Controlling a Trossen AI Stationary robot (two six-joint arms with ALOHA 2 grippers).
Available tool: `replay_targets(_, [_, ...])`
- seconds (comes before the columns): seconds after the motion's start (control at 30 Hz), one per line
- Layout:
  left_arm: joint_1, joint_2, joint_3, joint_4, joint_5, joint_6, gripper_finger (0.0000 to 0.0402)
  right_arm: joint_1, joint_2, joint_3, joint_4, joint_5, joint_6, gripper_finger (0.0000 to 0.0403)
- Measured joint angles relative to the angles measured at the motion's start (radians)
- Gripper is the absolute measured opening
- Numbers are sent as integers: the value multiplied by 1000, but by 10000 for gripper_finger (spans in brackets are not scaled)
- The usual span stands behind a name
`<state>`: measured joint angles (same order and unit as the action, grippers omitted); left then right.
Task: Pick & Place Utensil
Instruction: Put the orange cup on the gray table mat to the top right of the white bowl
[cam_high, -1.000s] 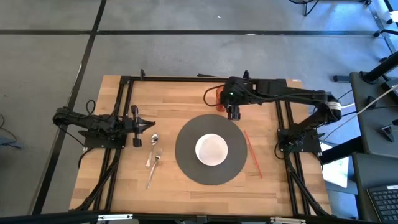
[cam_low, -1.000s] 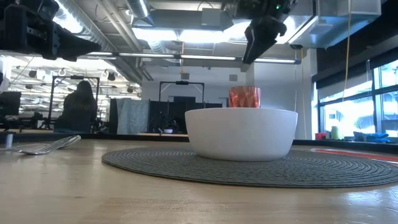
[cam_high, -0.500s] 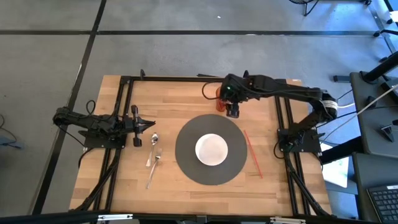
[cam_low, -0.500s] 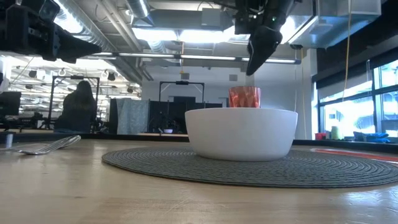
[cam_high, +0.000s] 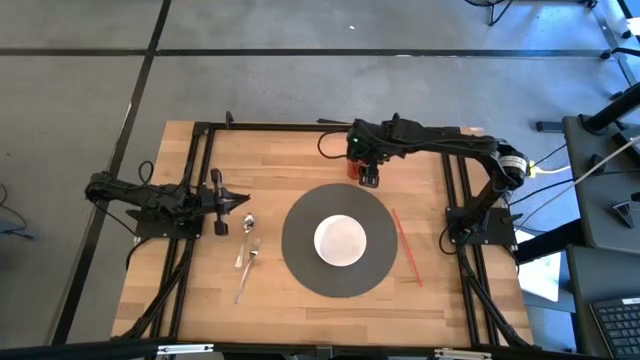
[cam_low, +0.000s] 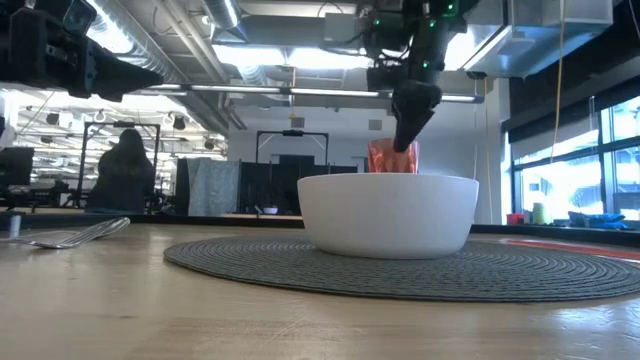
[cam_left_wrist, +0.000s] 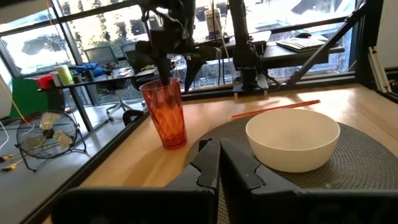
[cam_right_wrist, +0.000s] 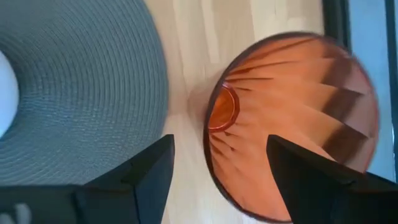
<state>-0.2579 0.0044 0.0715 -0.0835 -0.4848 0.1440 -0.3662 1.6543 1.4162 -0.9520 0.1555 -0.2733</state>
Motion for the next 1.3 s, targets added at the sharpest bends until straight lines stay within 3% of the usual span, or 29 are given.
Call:
replay_targets(0.13, [0,0,0,0,-22,0,6,-20,24,0,0,1,4,249])
replay_targets(0.27, [0,0,0,-1,-21,0,6,-26,36,0,-6,1,8,218])
replay_targets(0.63, [0,0,0,-6,-20,-17,6,-24,37,-1,-34,-2,2,16])
replay_targets(0.8, [0,0,0,-7,-20,-18,6,-21,37,1,-38,-2,4,22])
replay_targets(0.97, [0,0,0,-12,-26,-10,6,23,38,83,-168,-10,4,10])
replay_targets(1.3, [0,0,0,-18,-47,-30,6,250,23,312,-375,-20,87,10])
